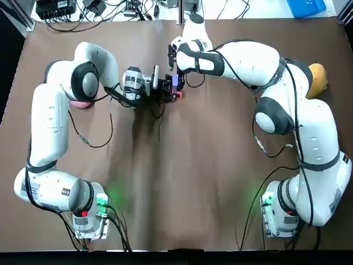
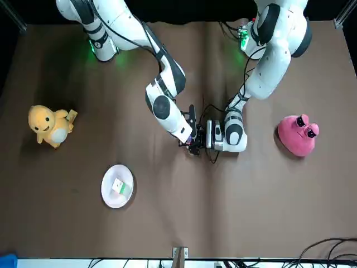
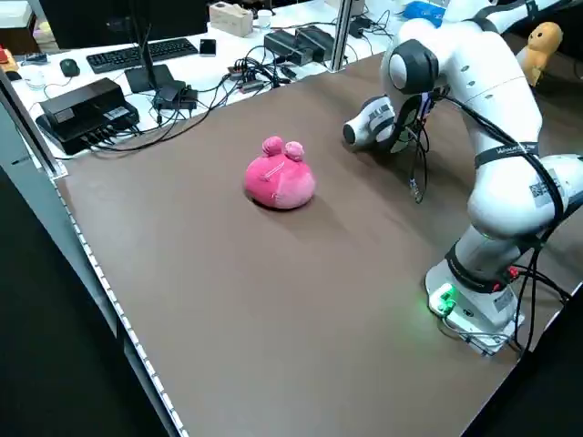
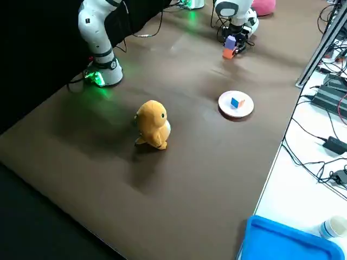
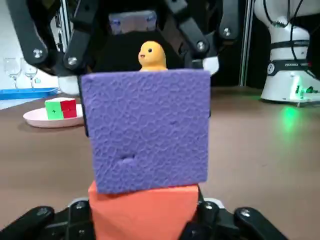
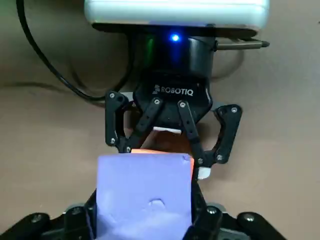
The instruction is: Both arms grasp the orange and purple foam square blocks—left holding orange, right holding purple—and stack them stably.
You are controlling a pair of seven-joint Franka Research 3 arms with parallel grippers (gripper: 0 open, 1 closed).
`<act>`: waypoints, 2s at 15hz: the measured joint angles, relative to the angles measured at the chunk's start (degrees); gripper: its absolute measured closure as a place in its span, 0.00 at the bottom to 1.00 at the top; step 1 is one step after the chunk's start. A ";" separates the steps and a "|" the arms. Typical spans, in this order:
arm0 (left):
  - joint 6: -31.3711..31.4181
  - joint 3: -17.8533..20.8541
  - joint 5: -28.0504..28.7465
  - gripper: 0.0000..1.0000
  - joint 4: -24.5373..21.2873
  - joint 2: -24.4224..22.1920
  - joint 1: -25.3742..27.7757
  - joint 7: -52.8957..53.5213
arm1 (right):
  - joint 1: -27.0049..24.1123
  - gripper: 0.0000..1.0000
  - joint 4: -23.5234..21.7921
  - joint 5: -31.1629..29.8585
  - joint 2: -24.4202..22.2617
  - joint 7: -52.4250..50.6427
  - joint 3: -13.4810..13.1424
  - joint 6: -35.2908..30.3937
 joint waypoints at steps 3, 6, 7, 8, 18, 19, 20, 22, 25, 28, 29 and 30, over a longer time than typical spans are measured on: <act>1.51 0.18 0.00 0.18 0.02 0.19 -0.12 0.11 | 0.00 0.26 -0.02 0.00 0.01 0.00 0.00 0.00; 1.65 0.18 0.00 0.08 0.11 0.19 -0.18 0.13 | 0.00 0.25 -0.06 0.03 0.01 0.06 0.01 -0.01; 1.66 0.18 0.00 0.07 0.12 0.19 -0.19 0.13 | 0.00 0.24 -0.06 0.04 0.02 0.08 0.00 -0.01; 1.68 0.18 0.00 0.06 0.13 0.19 -0.20 0.13 | -0.01 0.24 -0.07 0.04 0.02 0.11 0.00 -0.01; 1.73 0.46 0.00 0.01 0.36 0.19 -0.03 0.13 | -0.19 0.05 -0.06 1.18 0.02 0.20 -0.09 0.13; 1.72 0.49 0.00 0.01 0.37 0.19 0.10 0.14 | -0.19 0.03 -0.06 1.26 0.02 0.20 -0.09 0.13; 1.69 0.50 0.00 0.01 0.38 0.19 0.28 0.14 | -0.20 0.02 -0.06 1.32 0.02 0.21 -0.09 0.13; 1.65 0.50 0.00 0.01 0.38 0.19 0.58 0.13 | -0.19 0.01 -0.06 1.39 0.02 0.21 -0.09 0.11; 1.62 0.53 0.00 0.01 0.38 0.18 0.94 0.13 | -0.19 0.00 -0.04 1.42 0.02 0.21 -0.07 0.10; 0.60 0.57 0.06 0.01 0.32 0.18 1.97 0.14 | -0.19 0.00 0.09 1.50 0.02 0.21 -0.06 -0.61; 0.46 0.57 0.20 0.01 0.31 0.17 2.23 0.14 | -0.19 0.00 0.16 1.51 0.01 0.21 -0.06 -0.90; 0.40 0.57 0.36 0.01 0.27 0.16 2.42 0.14 | -0.19 0.00 0.22 1.52 0.01 0.21 -0.06 -1.05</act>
